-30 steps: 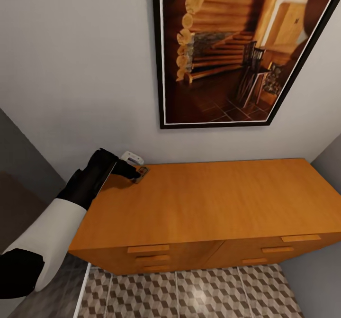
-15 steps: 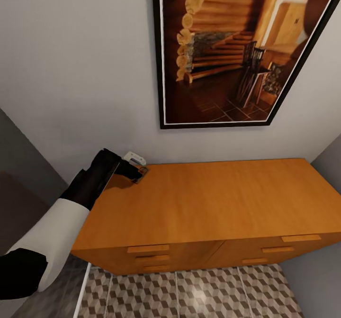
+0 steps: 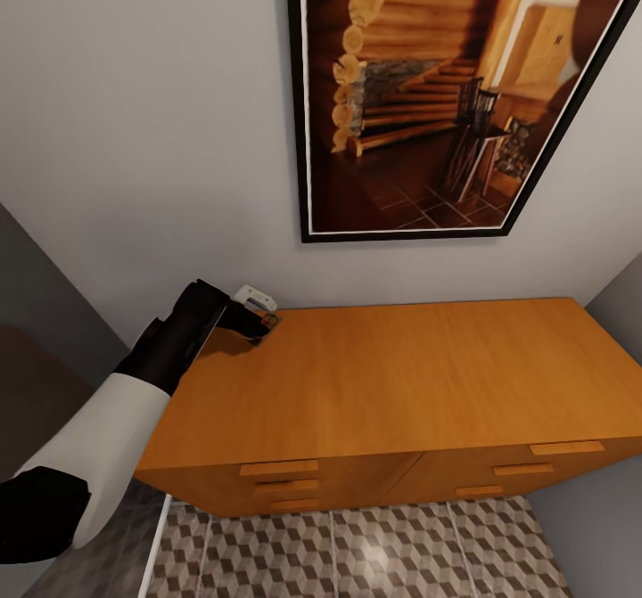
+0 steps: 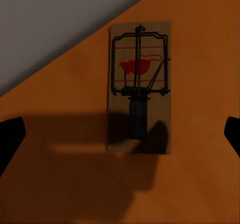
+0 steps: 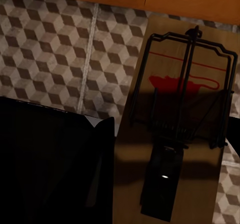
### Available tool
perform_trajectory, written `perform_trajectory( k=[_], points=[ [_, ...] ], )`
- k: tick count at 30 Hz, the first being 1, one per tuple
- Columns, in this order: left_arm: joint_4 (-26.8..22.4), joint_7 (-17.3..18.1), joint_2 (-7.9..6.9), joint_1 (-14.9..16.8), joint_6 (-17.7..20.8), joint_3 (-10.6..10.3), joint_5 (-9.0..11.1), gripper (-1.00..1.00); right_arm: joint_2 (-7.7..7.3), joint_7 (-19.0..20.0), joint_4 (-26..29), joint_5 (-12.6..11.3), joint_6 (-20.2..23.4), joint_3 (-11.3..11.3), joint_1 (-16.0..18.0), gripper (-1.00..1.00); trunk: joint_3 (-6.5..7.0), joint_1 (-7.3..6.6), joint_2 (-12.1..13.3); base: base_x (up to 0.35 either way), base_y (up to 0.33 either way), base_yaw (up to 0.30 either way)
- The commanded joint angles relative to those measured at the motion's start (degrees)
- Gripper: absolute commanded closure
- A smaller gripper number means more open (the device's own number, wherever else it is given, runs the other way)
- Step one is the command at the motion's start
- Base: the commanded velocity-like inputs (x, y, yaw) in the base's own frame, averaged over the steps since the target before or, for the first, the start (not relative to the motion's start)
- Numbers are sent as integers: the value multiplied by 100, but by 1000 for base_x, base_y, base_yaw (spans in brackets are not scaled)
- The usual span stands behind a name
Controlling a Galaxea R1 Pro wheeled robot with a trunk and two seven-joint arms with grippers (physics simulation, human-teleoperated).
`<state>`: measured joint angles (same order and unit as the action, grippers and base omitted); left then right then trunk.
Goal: Take the four mousetraps from the cabinet in the bathroom and place them on the bathroom floor. Make sure all four end up on the same floor surface, and ensure that at least two of them are either under or directly next to the same bathroom sink.
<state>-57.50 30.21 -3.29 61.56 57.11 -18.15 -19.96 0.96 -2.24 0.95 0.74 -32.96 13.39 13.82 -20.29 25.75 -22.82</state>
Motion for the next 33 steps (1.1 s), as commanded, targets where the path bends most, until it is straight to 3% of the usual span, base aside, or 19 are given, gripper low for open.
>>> perform_trajectory(
  k=[1, 10, 33],
  points=[
    [-6, 54, 5, 5, 11, -13, -58, -100, 1, 1, -7, -4, -18, 24, 4, 100, -9, 3, -10, 0, 0, 0],
    [9, 63, 119, 5, 11, -13, -52, -100, 1, 0, -7, -4, -18, 24, 3, 100, -9, 3, -10, 0, 0, 0],
    [129, 64, 101, 5, 11, -13, -69, -100, 1, -2, -7, -4, -18, 24, 5, 100, -82, 3, -10, 0, 0, 0]
  ],
)
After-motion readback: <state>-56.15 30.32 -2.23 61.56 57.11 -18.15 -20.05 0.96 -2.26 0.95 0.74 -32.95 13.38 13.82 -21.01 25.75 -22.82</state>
